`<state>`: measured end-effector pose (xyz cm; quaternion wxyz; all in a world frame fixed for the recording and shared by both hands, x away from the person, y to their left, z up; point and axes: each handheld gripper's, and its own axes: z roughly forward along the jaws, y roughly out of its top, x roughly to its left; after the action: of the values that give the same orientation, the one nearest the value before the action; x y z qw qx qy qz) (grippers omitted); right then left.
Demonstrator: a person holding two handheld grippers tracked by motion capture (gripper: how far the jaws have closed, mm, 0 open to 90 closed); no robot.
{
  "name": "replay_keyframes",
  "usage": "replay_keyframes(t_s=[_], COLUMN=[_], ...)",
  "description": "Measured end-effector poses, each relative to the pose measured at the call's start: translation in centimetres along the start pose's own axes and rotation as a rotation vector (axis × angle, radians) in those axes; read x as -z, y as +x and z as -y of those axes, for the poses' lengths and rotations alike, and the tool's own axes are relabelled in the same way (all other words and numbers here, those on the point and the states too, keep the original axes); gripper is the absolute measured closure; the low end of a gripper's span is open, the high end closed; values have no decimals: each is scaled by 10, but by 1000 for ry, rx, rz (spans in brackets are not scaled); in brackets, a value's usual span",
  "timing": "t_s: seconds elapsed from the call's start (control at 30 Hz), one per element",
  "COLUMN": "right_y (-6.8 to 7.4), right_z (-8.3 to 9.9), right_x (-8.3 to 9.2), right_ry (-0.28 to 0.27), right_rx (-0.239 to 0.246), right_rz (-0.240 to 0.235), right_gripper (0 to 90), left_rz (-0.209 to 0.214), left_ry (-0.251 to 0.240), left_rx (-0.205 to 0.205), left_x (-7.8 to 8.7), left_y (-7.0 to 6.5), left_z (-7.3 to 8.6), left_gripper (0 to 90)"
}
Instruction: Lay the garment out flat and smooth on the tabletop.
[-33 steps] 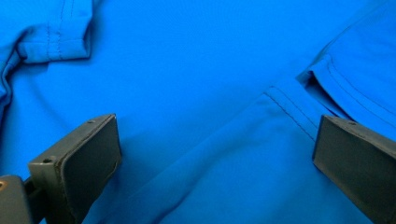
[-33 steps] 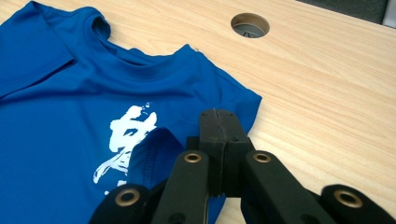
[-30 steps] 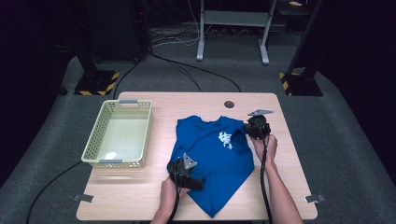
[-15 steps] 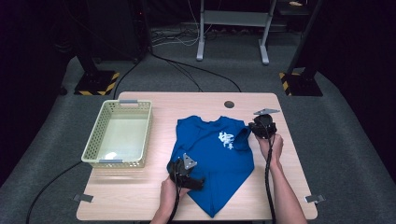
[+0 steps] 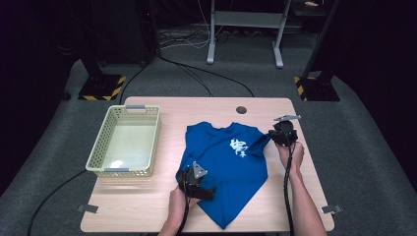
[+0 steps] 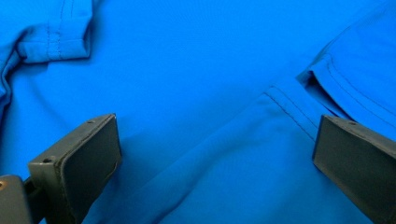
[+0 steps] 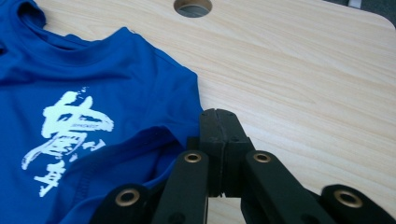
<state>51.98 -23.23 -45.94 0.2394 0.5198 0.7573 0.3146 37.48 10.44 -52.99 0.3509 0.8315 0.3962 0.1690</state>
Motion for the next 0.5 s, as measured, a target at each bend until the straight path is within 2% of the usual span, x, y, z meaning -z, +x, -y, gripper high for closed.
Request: replay_keyframes(t_s=[0.3, 0.5], right_y=[-14, -26], right_z=[8, 20], right_x=[-3, -11], right_ry=[19, 55], right_rx=[-30, -67], right_rz=[22, 35], right_gripper=[900, 900], left_rz=[0, 0], left_ry=[0, 0], left_rx=[0, 0], left_x=[0, 0], left_y=[0, 0], left_z=[0, 0], left_gripper=[6, 6])
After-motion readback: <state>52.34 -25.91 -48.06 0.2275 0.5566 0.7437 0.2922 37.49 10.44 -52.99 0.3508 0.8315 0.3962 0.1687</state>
